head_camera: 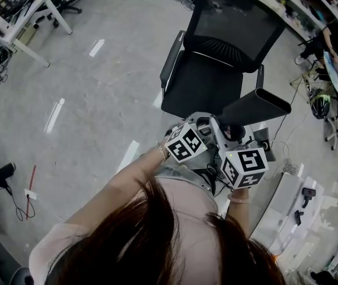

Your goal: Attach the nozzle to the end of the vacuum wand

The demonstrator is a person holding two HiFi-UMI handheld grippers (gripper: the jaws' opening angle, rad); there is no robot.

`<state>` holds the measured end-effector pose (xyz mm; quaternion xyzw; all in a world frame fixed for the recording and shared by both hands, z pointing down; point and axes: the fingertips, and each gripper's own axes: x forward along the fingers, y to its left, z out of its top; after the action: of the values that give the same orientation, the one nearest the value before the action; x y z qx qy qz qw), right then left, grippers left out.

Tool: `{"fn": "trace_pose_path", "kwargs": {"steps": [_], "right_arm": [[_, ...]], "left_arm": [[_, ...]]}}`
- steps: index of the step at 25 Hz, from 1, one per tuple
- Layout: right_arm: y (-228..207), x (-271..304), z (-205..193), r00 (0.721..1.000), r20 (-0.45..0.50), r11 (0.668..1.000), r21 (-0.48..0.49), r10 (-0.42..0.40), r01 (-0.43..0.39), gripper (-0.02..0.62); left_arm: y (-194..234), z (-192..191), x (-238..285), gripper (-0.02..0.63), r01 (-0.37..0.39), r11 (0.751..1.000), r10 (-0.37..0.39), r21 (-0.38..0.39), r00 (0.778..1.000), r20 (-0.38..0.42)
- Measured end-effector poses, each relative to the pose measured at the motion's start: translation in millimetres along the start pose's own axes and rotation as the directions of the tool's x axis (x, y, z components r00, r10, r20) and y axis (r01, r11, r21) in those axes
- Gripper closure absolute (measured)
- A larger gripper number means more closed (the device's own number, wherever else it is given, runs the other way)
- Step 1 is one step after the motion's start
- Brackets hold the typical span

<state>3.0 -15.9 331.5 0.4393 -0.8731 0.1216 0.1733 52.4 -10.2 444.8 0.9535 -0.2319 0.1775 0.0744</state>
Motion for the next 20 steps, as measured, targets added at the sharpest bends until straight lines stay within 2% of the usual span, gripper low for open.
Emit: {"fn": "trace_pose_path", "kwargs": {"steps": [7,20], "right_arm": [[0,3,1,0.998,0.014,0.998,-0.008,-0.057,0.057,0.416],[11,-3,1,1.000,0.014,1.000,-0.021,-0.019,0.019,0.416]], "left_arm": [[4,-1,0,0.457,-0.066,0.998,0.066,0.017,0.998,-0.007],[0,-2,-8,0.457,-0.088,0.996,0.088,-0.015,0.996,-0.002]]}}
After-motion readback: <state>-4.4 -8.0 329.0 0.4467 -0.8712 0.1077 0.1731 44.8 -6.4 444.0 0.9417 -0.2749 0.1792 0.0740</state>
